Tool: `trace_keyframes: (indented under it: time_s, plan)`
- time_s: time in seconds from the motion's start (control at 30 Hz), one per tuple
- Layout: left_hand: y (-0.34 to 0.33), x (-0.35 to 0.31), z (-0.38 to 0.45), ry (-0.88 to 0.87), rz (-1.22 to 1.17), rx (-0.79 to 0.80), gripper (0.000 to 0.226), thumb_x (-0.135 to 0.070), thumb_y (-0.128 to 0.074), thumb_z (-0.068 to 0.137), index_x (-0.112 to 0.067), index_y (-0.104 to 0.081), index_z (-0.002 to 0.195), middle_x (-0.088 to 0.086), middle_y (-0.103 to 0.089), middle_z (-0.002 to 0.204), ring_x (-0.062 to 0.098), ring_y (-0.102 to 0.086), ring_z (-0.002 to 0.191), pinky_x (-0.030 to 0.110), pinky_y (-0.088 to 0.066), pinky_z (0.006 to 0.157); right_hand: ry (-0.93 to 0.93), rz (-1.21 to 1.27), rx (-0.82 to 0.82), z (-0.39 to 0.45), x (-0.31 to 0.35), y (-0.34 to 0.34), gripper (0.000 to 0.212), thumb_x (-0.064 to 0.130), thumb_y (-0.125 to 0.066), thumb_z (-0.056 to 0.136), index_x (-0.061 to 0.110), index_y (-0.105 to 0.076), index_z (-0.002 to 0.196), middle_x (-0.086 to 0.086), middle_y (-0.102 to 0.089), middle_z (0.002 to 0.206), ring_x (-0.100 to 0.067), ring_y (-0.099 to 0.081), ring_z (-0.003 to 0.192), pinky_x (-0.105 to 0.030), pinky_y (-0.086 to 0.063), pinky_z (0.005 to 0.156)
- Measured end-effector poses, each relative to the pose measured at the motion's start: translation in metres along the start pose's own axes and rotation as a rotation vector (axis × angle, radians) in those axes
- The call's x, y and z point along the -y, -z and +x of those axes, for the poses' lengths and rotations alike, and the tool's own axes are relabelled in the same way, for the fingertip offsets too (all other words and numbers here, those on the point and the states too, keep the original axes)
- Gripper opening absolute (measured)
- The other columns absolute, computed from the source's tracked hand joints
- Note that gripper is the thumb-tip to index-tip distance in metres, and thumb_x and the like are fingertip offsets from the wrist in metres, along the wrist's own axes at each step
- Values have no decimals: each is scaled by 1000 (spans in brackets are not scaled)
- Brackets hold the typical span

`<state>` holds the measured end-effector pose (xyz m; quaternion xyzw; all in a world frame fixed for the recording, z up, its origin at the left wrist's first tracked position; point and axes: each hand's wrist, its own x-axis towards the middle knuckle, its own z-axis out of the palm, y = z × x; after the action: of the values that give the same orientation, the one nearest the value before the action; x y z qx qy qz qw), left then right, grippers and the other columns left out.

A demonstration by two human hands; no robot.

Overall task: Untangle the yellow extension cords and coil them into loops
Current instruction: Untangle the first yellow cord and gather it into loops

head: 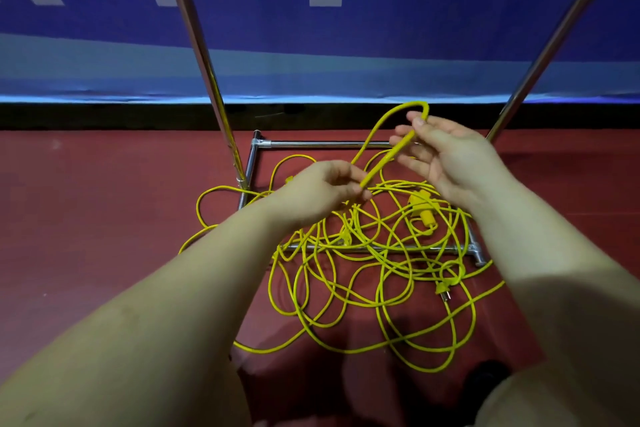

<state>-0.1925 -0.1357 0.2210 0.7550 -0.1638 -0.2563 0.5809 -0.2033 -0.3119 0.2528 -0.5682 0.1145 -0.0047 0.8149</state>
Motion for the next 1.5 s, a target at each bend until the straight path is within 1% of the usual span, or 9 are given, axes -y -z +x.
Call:
trace_keyframes:
  time_s: [0.2, 0.33, 0.47, 0.67, 0.83, 0.97, 1.1, 1.27, 1.5]
  plan:
    - [11, -14, 2, -9, -627, -244, 19, -3, -40, 98, -14, -55, 96, 0, -63, 81, 7, -67, 68, 28, -58, 63, -176, -573, 368, -11, -24, -4, 27, 16, -59, 86, 20, -58, 113, 5, -66, 104, -6, -61, 98, -29, -46, 88]
    - [19, -18, 2, 2, -860, -273, 16, -4, -41, 97, -11, -55, 98, 2, -65, 84, 8, -69, 67, 26, -58, 58, -156, -562, 449, -18, -33, -14, 20, 2, -55, 89, 21, -60, 94, 1, -70, 88, -8, -64, 85, -18, -47, 77]
    - [16, -10, 3, 53, -613, -179, 17, -9, -45, 97, -15, -54, 110, -1, -68, 92, 9, -67, 79, 31, -53, 83, -107, -465, 281, -15, -22, -12, 20, 5, -49, 93, 22, -59, 90, 6, -69, 76, -6, -67, 74, -29, -50, 79]
    - [4, 14, -2, 132, 71, 130, 24, -18, -58, 92, -23, -60, 114, -6, -66, 103, 6, -59, 97, 21, -43, 94, -130, 231, -46, 2, -4, 0, 17, 6, -41, 96, 17, -52, 90, 7, -68, 61, -6, -69, 62, -28, -56, 55]
    - [5, 6, -1, 122, -142, 46, 17, -3, -48, 95, -15, -59, 97, 1, -66, 89, 7, -64, 73, 22, -53, 72, -142, 258, -92, 4, -4, 5, 10, 17, -47, 96, 16, -52, 87, -1, -70, 73, -13, -70, 72, -30, -58, 58]
    - [11, -2, 2, 97, -441, -125, 14, -5, -47, 95, -12, -58, 91, 1, -64, 83, 5, -66, 61, 20, -54, 56, -251, -347, 179, -8, -16, -1, 9, 21, -55, 90, 22, -58, 99, -3, -63, 108, -17, -61, 101, -39, -47, 89]
    - [14, -7, 5, 68, -712, -270, 16, -6, -47, 95, -9, -58, 85, 1, -62, 81, 3, -67, 60, 17, -55, 56, -319, -741, 488, -20, -36, -9, 21, 22, -57, 89, 23, -57, 110, 2, -66, 110, -7, -60, 98, -27, -41, 85]
    - [22, -8, 4, 66, -809, -302, 24, 0, -49, 93, -8, -48, 115, 5, -65, 93, 13, -69, 72, 26, -58, 66, -330, -516, 474, -20, -29, -10, 16, 6, -47, 94, 17, -58, 99, 1, -67, 87, -9, -68, 82, -26, -56, 73]
    - [0, 9, -4, 194, -75, 114, 19, -14, -53, 94, -27, -56, 108, 0, -63, 107, 11, -55, 96, 27, -42, 87, -178, 27, 64, -1, -10, 0, 17, 3, -41, 96, 12, -56, 94, -3, -60, 83, -9, -69, 62, -29, -59, 57]
